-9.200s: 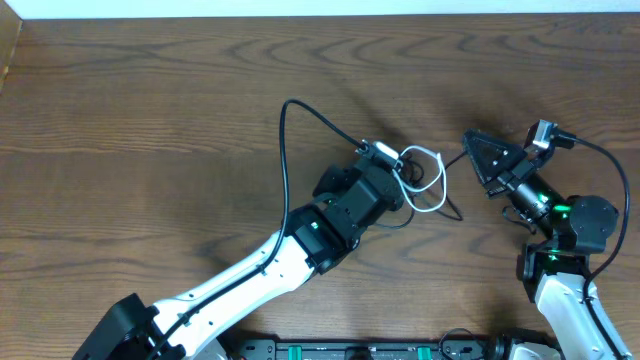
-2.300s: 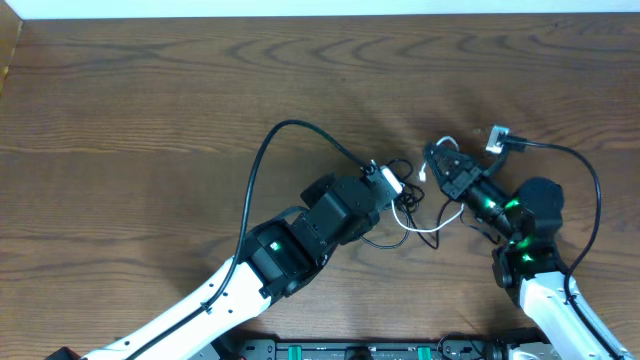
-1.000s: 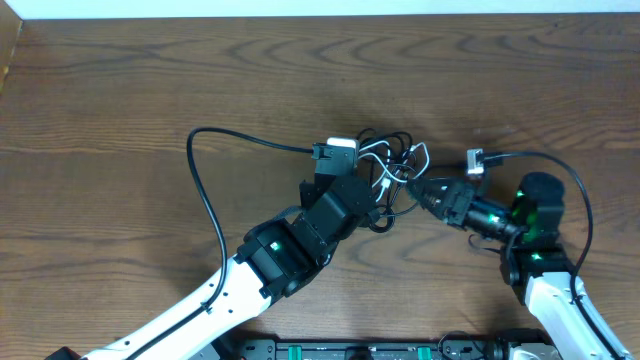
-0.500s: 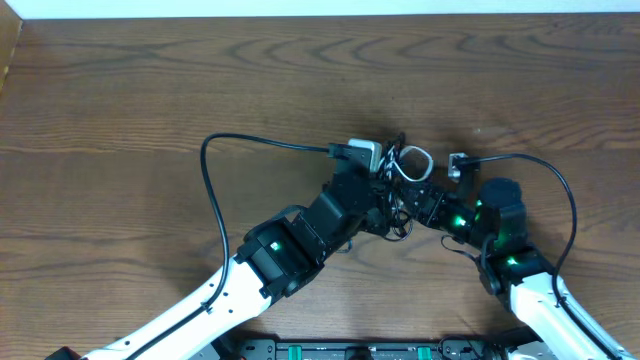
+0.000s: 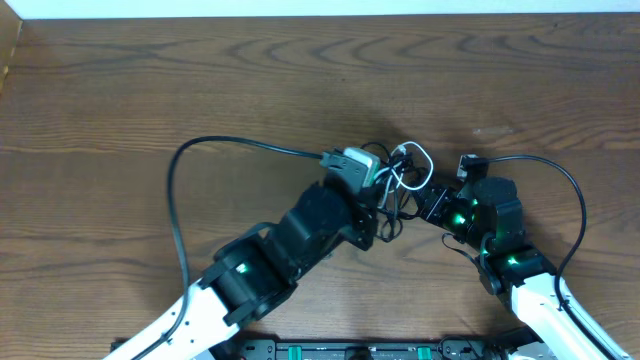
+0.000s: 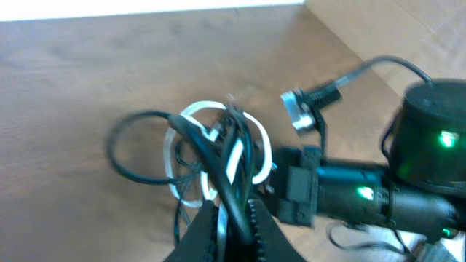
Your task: Untangle cables
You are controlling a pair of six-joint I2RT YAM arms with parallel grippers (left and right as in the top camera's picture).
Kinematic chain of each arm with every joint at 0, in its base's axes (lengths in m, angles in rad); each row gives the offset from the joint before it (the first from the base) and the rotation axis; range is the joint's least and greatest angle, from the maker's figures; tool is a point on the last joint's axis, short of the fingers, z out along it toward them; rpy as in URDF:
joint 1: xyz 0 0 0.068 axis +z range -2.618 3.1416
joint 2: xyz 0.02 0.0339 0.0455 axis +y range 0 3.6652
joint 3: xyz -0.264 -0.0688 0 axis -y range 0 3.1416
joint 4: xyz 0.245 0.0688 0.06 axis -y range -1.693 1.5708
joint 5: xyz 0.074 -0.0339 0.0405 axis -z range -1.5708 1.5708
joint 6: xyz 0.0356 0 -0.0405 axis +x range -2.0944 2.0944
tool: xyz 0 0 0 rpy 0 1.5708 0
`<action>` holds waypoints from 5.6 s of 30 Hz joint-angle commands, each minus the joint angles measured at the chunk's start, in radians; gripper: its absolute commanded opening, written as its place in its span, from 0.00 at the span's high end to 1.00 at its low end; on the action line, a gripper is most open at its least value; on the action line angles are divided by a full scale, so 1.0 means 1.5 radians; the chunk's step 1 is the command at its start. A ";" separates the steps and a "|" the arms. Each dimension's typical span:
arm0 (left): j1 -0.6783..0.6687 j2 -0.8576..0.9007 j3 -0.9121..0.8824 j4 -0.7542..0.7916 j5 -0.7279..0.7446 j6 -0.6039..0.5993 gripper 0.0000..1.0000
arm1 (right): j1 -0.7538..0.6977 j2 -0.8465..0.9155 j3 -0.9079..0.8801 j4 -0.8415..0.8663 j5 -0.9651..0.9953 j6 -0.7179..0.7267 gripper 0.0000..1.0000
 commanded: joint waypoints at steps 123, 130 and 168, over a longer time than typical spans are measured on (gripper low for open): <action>0.114 0.114 0.023 -0.012 0.078 -0.114 0.92 | -0.141 0.014 -0.019 0.236 -0.496 0.011 0.61; 0.114 0.114 0.023 0.009 0.130 -0.079 0.92 | -0.085 0.014 -0.019 0.237 -0.447 -0.005 0.60; 0.114 0.114 0.023 0.032 0.215 0.020 0.92 | -0.054 0.027 -0.019 0.162 -0.342 -0.129 0.99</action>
